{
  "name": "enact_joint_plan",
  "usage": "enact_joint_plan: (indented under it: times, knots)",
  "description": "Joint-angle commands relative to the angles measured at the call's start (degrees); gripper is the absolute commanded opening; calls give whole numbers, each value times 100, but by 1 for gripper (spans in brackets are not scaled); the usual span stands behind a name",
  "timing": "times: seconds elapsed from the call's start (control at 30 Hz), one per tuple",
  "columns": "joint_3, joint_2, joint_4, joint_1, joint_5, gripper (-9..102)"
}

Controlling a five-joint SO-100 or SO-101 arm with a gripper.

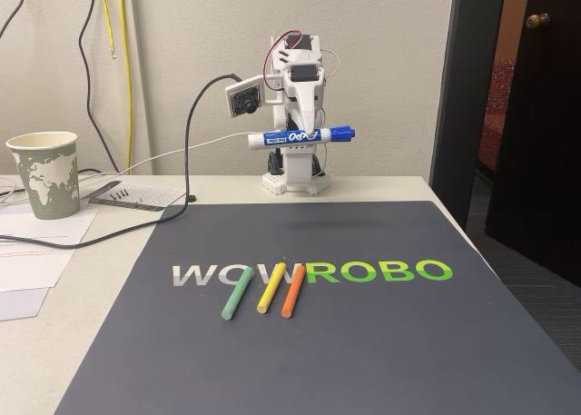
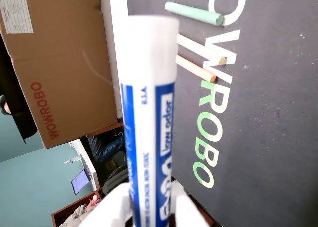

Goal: Pick up the blue marker.

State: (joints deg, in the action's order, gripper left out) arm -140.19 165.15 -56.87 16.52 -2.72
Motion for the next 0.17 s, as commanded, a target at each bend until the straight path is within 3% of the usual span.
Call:
enact_joint_plan:
  times: [0.0, 0.13]
  knots:
    - [18, 79, 88, 26, 53, 5]
    - [18, 79, 88, 9, 62, 5]
